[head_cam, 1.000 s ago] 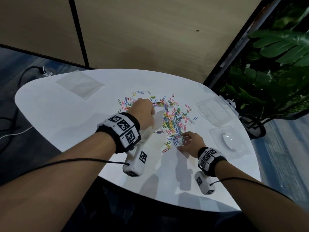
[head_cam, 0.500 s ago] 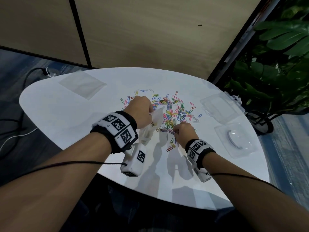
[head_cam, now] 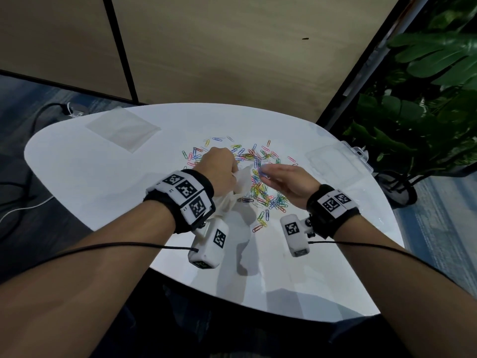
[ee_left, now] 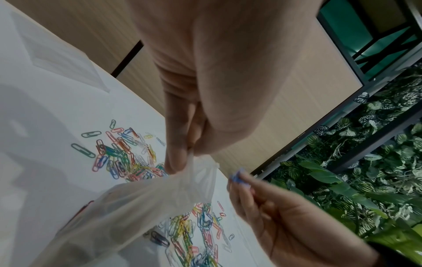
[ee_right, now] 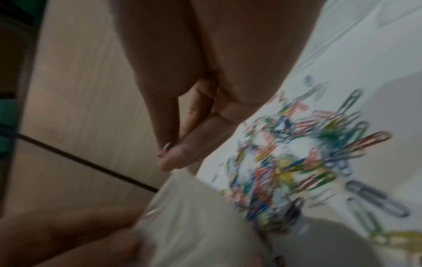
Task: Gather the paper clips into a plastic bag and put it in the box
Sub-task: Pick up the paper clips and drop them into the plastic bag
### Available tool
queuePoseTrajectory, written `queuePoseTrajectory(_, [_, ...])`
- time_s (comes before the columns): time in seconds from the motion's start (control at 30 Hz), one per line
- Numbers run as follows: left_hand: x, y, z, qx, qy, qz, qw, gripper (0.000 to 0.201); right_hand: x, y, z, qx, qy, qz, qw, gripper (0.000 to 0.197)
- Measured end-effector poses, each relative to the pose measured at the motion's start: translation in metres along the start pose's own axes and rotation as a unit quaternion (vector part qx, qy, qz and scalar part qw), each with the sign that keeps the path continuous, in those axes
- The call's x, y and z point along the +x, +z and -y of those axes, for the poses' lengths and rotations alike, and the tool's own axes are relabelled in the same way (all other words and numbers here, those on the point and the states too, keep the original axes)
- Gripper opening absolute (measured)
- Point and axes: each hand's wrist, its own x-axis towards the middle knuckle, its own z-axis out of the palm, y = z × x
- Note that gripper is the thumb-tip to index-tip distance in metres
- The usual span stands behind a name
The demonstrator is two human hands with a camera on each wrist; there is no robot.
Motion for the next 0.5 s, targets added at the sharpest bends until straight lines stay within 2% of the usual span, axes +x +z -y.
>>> queuePoseTrajectory(0.07, [0.0,0.001,-0.001,-0.001,0.003,-0.003,1.0,0.03,-0.011,0.024,0.008,-0.039,-0.016,0.047,0.998,0.014])
queuePoseTrajectory(0.13, [-0.001,0.002,-0.003,-0.005,0.004,-0.01,1.0,0.026,-0.018,0.044,0.005,-0.143,-0.041,0.046,0.988,0.01])
queuePoseTrajectory(0.17, [-0.002,0.002,-0.003,-0.009,0.003,-0.014,1.0,0.025,-0.021,0.05,0.002,-0.215,-0.066,0.031,0.974,0.009])
queuePoseTrajectory(0.23, [-0.004,0.001,-0.003,-0.018,-0.001,-0.021,1.0,0.026,-0.025,0.058,0.001,-0.354,-0.125,-0.001,0.927,0.009])
queuePoseTrajectory(0.27, [-0.004,0.0,-0.002,-0.023,-0.005,-0.024,0.999,0.027,-0.026,0.058,0.003,-0.388,-0.148,-0.009,0.909,0.01])
queuePoseTrajectory(0.37, [-0.004,-0.004,0.001,-0.033,-0.013,-0.025,0.999,0.033,-0.027,0.044,0.014,-0.37,-0.179,-0.043,0.911,0.009])
queuePoseTrajectory(0.43, [-0.004,-0.006,0.002,-0.037,-0.016,-0.019,0.999,0.034,-0.024,0.018,0.015,-0.393,-0.155,-0.084,0.902,0.008])
queuePoseTrajectory(0.47, [-0.004,-0.007,0.002,-0.037,-0.015,-0.017,0.999,0.034,-0.023,0.003,0.012,-0.439,-0.114,-0.097,0.886,0.013])
queuePoseTrajectory(0.5, [-0.004,-0.008,0.003,-0.037,-0.015,-0.015,0.999,0.034,-0.021,-0.015,0.005,-0.499,-0.047,-0.101,0.86,0.027])
